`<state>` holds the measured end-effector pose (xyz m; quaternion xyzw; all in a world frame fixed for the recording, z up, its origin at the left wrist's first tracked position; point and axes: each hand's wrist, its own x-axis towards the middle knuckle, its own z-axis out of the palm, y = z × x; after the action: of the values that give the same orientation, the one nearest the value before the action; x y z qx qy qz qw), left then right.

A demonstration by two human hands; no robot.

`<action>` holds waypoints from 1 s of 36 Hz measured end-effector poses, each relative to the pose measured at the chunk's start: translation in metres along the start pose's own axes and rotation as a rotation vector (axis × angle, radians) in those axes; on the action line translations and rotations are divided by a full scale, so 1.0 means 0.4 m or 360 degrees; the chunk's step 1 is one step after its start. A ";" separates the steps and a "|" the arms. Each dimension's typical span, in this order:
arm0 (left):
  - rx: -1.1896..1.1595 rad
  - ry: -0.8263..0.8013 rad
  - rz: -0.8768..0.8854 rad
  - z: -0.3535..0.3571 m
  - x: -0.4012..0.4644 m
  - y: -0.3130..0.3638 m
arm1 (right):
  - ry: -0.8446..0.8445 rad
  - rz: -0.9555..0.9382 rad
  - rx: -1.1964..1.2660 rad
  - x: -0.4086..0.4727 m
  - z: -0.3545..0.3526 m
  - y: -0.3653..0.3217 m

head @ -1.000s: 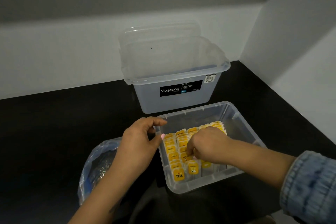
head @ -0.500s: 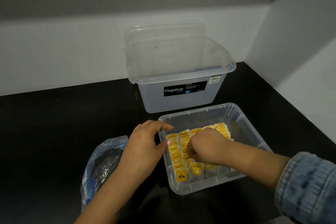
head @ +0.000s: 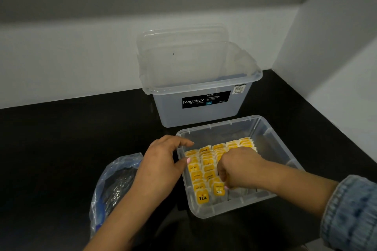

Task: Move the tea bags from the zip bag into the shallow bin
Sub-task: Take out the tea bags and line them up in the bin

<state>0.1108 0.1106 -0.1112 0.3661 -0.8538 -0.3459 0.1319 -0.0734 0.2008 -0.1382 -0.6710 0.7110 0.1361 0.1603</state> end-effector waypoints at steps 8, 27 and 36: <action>0.0004 0.0014 0.0011 0.001 -0.002 -0.001 | 0.0051 -0.0078 0.0006 0.010 -0.003 -0.010; 0.0042 0.0041 -0.0007 -0.001 0.002 0.003 | -0.0020 0.0103 -0.0010 -0.037 -0.016 0.052; 0.0046 0.0041 -0.0037 0.002 -0.009 0.008 | 0.0035 0.0103 -0.0186 -0.016 0.002 0.040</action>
<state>0.1113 0.1153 -0.1092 0.3821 -0.8527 -0.3303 0.1335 -0.0890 0.2079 -0.1368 -0.6573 0.7249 0.1751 0.1085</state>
